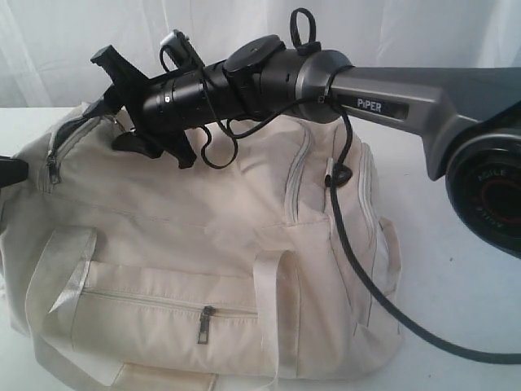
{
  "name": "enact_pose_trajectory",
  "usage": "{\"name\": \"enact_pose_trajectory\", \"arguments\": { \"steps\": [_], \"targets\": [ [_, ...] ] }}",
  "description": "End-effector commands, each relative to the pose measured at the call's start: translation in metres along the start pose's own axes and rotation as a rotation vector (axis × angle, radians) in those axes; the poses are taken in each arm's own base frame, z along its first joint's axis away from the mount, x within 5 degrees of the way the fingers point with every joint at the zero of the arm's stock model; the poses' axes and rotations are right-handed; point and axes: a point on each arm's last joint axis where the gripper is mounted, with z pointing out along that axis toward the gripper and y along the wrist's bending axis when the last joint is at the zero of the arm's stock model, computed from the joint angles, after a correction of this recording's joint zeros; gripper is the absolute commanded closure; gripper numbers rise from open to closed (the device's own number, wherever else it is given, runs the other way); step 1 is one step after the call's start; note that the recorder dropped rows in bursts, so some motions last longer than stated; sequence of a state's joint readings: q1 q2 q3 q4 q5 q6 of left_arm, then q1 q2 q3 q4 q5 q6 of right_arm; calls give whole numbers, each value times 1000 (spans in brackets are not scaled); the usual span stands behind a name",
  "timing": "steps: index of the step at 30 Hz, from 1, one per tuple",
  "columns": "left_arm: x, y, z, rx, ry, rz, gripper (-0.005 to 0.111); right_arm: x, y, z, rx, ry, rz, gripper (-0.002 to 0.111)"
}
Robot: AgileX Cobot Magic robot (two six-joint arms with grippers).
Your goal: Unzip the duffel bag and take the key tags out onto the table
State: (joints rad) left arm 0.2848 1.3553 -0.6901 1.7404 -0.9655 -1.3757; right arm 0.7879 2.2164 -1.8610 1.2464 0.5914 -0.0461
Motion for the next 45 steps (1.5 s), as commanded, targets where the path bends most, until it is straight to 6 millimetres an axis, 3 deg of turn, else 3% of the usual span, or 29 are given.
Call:
{"name": "enact_pose_trajectory", "arguments": {
  "steps": [1, 7, 13, 17, 20, 26, 32, 38, 41, 45],
  "targets": [
    [1, 1, -1, -18, 5, -3, 107, -11, -9, -3, 13, -28, 25, 57],
    [0, 1, -1, -16, 4, -3, 107, -15, -29, 9, 24, -46, 130, 57],
    [0, 1, -1, -16, 4, -3, 107, -24, -31, 12, -23, -139, 242, 57],
    [0, 1, -1, -16, 4, -3, 107, -28, -33, 13, -36, -179, 285, 70],
    [0, 1, -1, -16, 4, -3, 107, -28, -33, 13, -48, -178, 308, 71],
    [0, 1, -1, -18, 5, -3, 107, -17, -29, 15, -67, -49, 298, 71],
    [0, 1, -1, -18, 5, -3, 107, -15, -29, 15, -70, -32, 277, 71],
    [0, 1, -1, -18, 5, -3, 107, -13, -28, 15, -73, -10, 244, 83],
    [1, 1, -1, -20, 6, -3, 107, -10, -27, 15, -82, 28, 158, 82],
    [1, 1, -1, -20, 6, -3, 107, -10, -27, 12, -93, 60, 96, 73]
  ]
}}
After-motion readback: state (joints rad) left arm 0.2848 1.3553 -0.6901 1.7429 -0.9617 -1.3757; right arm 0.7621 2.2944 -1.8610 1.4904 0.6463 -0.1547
